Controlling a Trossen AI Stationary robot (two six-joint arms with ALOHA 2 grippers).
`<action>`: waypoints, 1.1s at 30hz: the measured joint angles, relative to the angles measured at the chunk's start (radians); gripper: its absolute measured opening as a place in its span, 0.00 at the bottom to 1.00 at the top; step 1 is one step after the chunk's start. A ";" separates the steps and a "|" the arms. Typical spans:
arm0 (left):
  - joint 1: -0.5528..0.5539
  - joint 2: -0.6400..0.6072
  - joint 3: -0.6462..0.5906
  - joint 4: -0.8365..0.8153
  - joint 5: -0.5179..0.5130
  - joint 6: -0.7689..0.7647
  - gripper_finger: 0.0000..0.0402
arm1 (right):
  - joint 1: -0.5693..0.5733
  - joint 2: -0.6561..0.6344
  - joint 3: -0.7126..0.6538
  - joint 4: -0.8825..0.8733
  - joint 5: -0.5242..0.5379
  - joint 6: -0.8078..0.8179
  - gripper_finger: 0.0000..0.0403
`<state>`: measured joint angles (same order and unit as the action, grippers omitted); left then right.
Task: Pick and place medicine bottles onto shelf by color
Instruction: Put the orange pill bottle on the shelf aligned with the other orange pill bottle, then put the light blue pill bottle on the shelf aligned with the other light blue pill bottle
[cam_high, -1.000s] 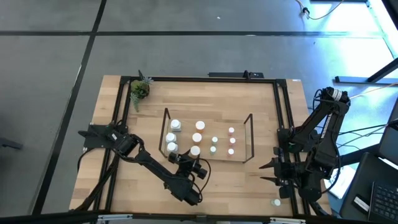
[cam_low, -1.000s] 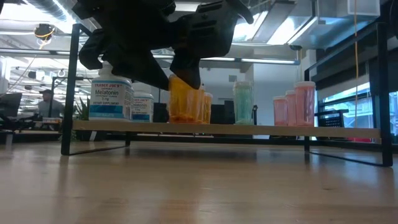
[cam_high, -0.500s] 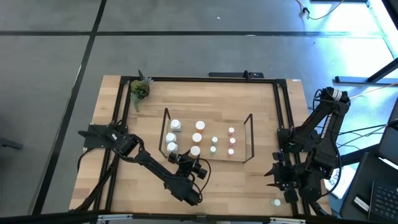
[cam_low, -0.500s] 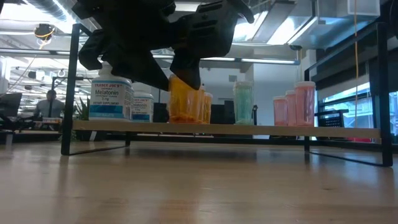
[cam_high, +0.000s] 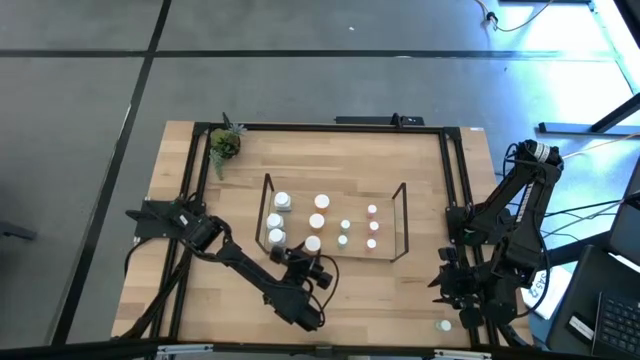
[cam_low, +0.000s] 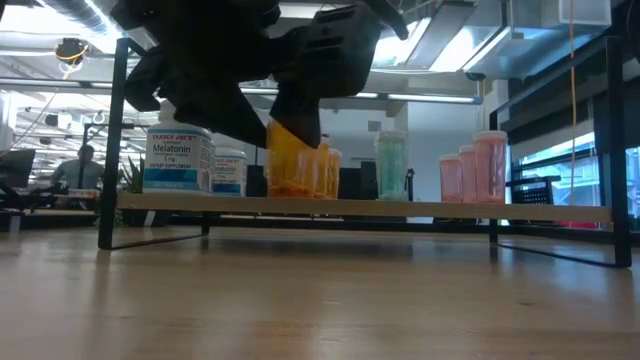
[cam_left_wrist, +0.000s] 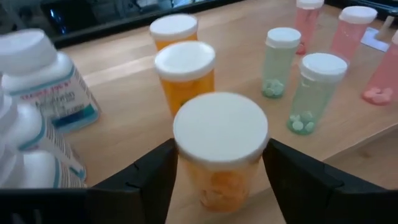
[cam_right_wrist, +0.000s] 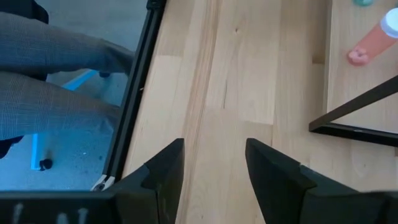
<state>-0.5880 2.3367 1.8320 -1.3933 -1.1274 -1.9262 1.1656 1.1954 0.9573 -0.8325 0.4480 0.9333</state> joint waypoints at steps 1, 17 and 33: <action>0.000 0.000 0.000 0.000 -0.007 0.014 0.58 | 0.000 0.000 0.000 0.001 0.000 0.000 0.43; -0.011 0.000 0.003 -0.012 -0.078 0.065 0.83 | 0.000 0.000 0.000 0.002 0.002 0.000 0.43; -0.050 0.000 0.140 -0.125 -0.135 0.193 0.83 | 0.000 0.000 0.000 0.002 0.002 0.000 0.43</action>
<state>-0.6381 2.3371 1.9723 -1.5187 -1.2629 -1.7330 1.1655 1.1954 0.9573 -0.8307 0.4503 0.9334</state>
